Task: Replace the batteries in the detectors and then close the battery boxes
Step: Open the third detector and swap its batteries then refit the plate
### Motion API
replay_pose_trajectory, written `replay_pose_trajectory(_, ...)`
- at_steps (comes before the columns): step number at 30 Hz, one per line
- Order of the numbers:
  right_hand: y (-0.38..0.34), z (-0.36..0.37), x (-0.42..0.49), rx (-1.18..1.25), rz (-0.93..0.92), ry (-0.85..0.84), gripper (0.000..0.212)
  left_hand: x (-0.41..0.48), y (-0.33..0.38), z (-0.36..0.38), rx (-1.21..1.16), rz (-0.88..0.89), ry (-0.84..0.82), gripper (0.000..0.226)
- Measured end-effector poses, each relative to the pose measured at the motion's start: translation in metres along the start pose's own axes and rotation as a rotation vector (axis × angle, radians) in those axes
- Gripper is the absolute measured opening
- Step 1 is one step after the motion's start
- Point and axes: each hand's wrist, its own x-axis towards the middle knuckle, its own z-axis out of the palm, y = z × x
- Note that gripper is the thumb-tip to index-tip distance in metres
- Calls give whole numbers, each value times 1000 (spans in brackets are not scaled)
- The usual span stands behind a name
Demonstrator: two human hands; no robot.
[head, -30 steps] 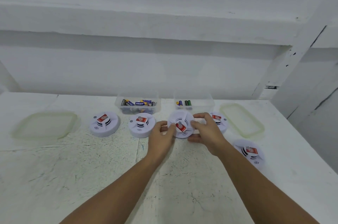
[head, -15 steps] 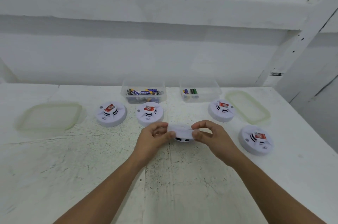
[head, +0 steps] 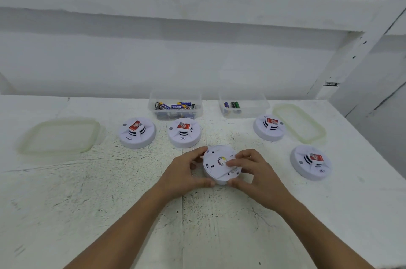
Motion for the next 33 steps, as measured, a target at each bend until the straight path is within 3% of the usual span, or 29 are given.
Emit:
replay_pose_trajectory(6,-13,10,-1,-123,-43,-34,42,2,-6,1,104,48,-28,116)
replay_pose_trajectory(14,-33,8,17,-422,-205,-107,21,1,-7,1,110,37,-8,108)
replay_pose_trajectory(19,-44,13,18,-486,-116,-289,36,-3,-9,1,96,49,8,103)
replay_pose_trajectory(26,-37,16,18,-468,-96,-309,50,-2,-6,0,100,42,15,101)
replay_pose_trajectory(33,-30,13,23,-470,-187,-345,47,4,-10,1,74,16,-10,104)
